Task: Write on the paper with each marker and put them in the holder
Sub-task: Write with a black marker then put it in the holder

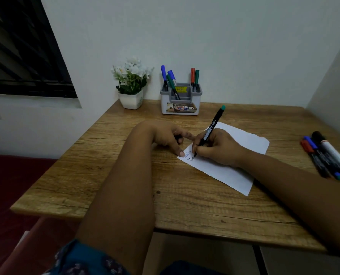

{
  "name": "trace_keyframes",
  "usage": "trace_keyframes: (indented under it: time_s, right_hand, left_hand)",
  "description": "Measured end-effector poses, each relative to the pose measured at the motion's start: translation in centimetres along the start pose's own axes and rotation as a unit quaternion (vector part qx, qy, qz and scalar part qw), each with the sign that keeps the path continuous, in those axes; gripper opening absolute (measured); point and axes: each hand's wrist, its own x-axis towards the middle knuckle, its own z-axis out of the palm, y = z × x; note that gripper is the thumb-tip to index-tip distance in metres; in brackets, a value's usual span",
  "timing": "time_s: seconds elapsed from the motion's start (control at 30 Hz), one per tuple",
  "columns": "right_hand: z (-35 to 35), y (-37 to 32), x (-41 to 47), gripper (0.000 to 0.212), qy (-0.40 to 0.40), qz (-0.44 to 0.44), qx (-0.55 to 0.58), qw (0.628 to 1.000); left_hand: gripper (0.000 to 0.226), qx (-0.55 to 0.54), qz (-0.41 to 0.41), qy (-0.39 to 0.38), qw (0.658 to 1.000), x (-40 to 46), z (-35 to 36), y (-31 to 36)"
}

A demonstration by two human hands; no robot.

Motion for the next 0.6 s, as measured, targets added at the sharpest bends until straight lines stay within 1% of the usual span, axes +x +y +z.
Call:
trace_keyframes:
  time_s: [0.13,0.23,0.43,0.6]
  right_hand:
    - [-0.04,0.04,0.01,0.010,0.009,-0.005,-0.012,1.000]
    - [-0.33,0.12,0.07,0.010,0.024,0.012,0.016,0.999]
    - [-0.37,0.10,0.02,0.018,-0.001,0.012,0.012,1.000]
    - [-0.31,0.08,-0.02,0.018,0.009,0.009,0.007,1.000]
  left_hand:
    - [0.067,0.000,0.000,0.000,1.000,0.05,-0.01,-0.01]
    - [0.069,-0.001,-0.002,-0.003,1.000,0.10,-0.02,0.03]
    - [0.068,0.003,0.001,0.001,1.000,0.06,-0.04,0.03]
    - [0.068,0.003,0.000,0.002,1.000,-0.04,-0.04,0.09]
